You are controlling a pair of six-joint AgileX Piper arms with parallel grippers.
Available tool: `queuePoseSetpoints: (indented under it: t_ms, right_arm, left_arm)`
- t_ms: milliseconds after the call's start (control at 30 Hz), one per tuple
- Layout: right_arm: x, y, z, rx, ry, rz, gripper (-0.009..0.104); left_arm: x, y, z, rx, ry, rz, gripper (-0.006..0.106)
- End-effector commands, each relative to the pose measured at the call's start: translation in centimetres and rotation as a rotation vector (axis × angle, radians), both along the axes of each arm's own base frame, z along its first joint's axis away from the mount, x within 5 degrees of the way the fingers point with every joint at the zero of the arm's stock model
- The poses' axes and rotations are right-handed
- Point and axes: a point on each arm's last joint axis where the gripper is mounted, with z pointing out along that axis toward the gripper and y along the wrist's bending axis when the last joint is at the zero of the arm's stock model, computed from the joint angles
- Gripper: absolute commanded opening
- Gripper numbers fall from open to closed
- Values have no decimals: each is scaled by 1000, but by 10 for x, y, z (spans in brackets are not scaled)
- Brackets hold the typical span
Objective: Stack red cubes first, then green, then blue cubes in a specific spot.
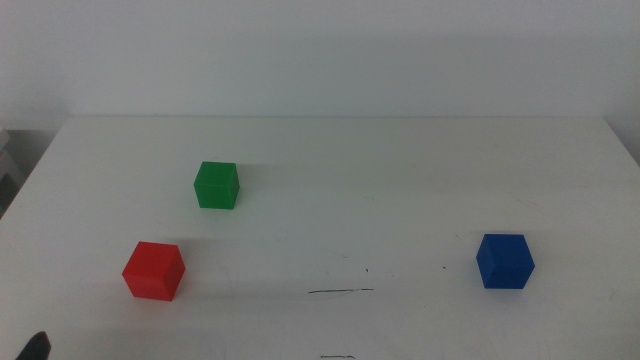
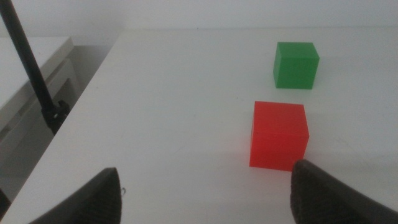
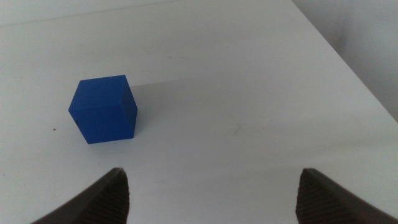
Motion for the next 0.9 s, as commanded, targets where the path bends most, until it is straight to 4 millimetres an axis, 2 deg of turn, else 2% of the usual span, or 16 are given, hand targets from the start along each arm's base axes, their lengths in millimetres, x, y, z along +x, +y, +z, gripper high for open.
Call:
queuePoseSetpoints:
  t_ms: [0,167,300,533,700,867]
  right_arm:
    - [0,0,17,-29,-122,6,78]
    - [0,0,17,-29,-122,6,78]
    - [0,0,17,-29,-122,6,78]
    - [0,0,17,-29,-122,6,78]
    - [0,0,17,-29,-122,6,78]
    - [0,0,17,-29,-122,6,78]
  left_arm:
    - [1,0,27,-16,-99,4,92]
    - [3,-3,71,-19,94,-49,92]
    - [17,-7,121,31,174,-119,92]
    - [51,-14,179,81,496,-168,92]
    - [79,-20,201,82,733,-171,92]
    - [119,-26,203,90,867,-171,92]
